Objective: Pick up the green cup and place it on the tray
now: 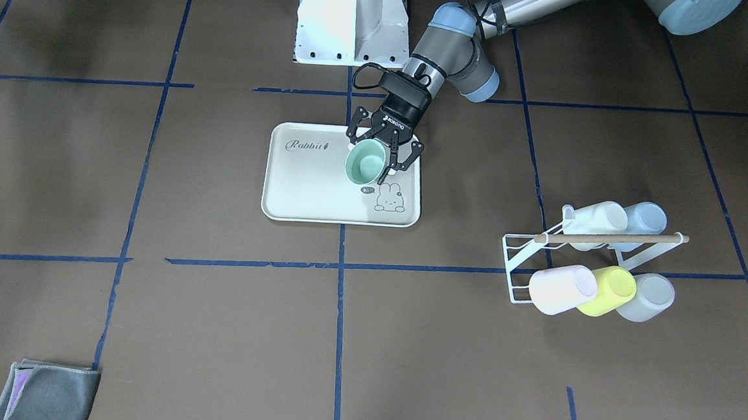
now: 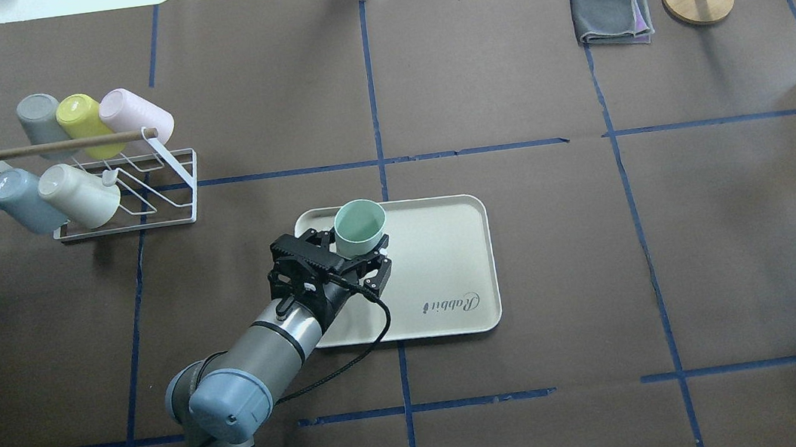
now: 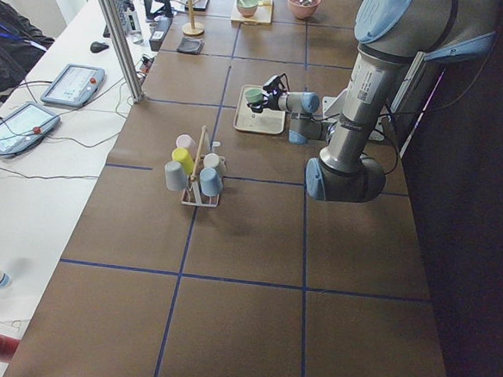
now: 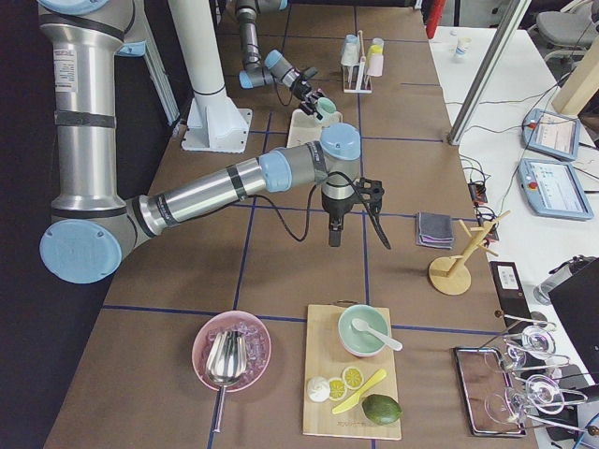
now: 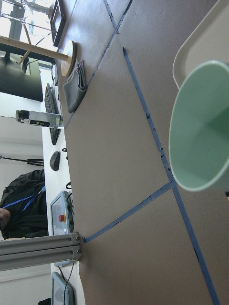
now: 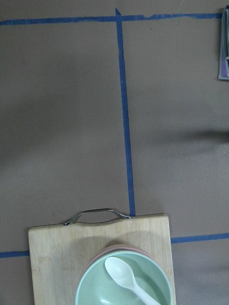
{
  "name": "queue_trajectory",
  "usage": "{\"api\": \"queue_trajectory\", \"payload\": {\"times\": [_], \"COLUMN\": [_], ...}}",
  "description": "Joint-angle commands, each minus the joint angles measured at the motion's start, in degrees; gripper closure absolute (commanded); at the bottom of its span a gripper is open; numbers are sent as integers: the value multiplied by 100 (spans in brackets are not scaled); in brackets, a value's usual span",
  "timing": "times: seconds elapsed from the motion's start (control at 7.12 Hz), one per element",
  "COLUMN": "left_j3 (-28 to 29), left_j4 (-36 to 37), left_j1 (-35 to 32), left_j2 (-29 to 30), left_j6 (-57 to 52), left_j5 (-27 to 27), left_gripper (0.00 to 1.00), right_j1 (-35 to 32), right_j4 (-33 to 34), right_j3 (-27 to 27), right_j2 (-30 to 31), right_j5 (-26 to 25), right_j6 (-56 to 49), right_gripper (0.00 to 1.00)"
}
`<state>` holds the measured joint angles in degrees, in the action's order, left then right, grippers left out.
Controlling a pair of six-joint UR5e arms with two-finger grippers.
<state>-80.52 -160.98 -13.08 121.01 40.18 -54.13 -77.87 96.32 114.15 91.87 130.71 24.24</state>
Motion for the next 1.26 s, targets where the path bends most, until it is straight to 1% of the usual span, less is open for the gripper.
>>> {"api": "queue_trajectory", "payload": {"times": [0.0, 0.14, 0.28, 0.42, 0.56, 0.84, 1.12], "left_j3": [376, 596, 607, 625, 668, 686, 686], "left_j4": [-47, -117, -179, -223, -232, -223, -223], "left_j1": [8, 25, 43, 60, 78, 78, 78], "left_j2": [237, 526, 546, 555, 555, 564, 555], "left_j6": [-10, -2, -2, -2, 7, -2, -10], "left_j5": [69, 147, 148, 148, 174, 175, 175], "left_gripper": [65, 65, 65, 63, 57, 22, 2], "right_j1": [0, 0, 0, 0, 0, 0, -9], "right_j4": [1, 1, 1, -8, -8, -8, -8], "right_j3": [-42, -42, -68, -85, -86, -86, -77], "right_j2": [-3, 6, -3, -3, -3, -3, -3], "right_j5": [-2, 7, 7, -2, -2, -2, 7], "right_j6": [-7, 2, -7, -7, -7, 2, 2], "right_gripper": [0, 0, 0, 0, 0, 0, 0]}}
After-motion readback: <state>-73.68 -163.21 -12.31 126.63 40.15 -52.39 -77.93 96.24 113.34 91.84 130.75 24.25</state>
